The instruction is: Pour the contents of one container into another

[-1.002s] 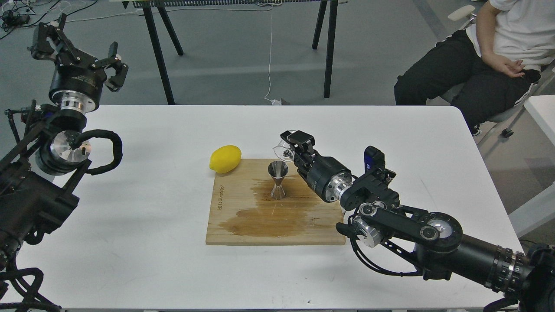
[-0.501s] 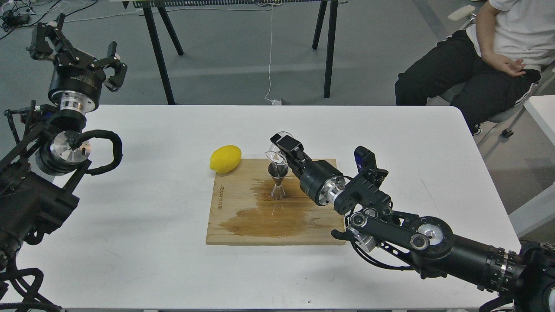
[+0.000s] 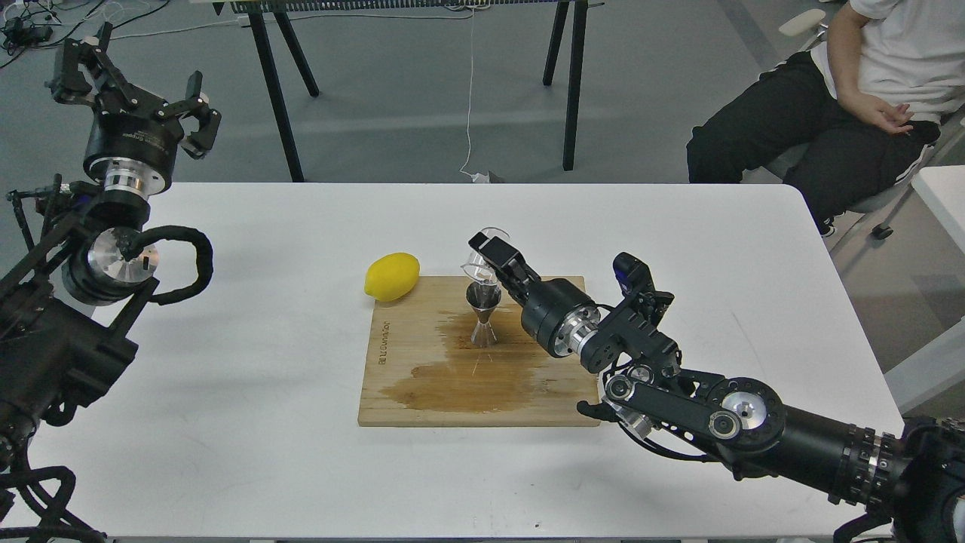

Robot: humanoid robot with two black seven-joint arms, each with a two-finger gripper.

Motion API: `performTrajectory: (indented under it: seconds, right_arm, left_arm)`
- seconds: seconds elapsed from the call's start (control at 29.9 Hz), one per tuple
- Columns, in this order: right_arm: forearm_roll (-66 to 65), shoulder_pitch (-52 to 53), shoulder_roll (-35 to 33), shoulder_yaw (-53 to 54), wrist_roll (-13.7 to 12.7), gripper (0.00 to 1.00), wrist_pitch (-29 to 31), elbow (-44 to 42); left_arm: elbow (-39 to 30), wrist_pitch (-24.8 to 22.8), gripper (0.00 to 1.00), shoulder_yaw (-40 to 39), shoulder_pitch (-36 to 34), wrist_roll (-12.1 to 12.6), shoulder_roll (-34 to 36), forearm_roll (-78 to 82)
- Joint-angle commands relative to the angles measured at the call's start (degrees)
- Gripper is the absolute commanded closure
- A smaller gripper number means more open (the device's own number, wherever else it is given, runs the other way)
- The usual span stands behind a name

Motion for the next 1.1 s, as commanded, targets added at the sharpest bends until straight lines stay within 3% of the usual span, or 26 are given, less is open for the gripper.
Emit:
performTrajectory:
  seconds: [0.0, 0.57, 0.8, 0.9, 1.07]
  right_arm:
    - [-1.56, -0.05, -0.02, -0.06, 0.3, 0.61, 0.0, -0.02]
    - [-12.71, 0.39, -0.55, -5.24, 4.61, 0.61, -4.05, -3.36]
    - [-16.85, 0.13, -2.74, -5.33, 7.86, 0.61, -4.13, -3.45]
    - [-14.23, -0.57, -3.18, -3.14, 7.25, 0.6, -4.22, -3.01]
    - [3.41, -3.91, -3.71, 4.58, 6.99, 0.6, -3.87, 4.35]
  left_arm:
    - [0.0, 0.0, 0.0, -0.08, 0.03, -0.05, 0.0, 0.0]
    - [0.0, 0.0, 0.0, -0.08, 0.03, -0.05, 0.0, 0.0]
    - [0.0, 0.0, 0.0, -0.08, 0.03, -0.05, 0.0, 0.0]
    - [0.0, 0.0, 0.0, -0.08, 0.03, -0.05, 0.0, 0.0]
    - [0.0, 0.0, 0.0, -0.08, -0.06, -0.05, 0.18, 0.0]
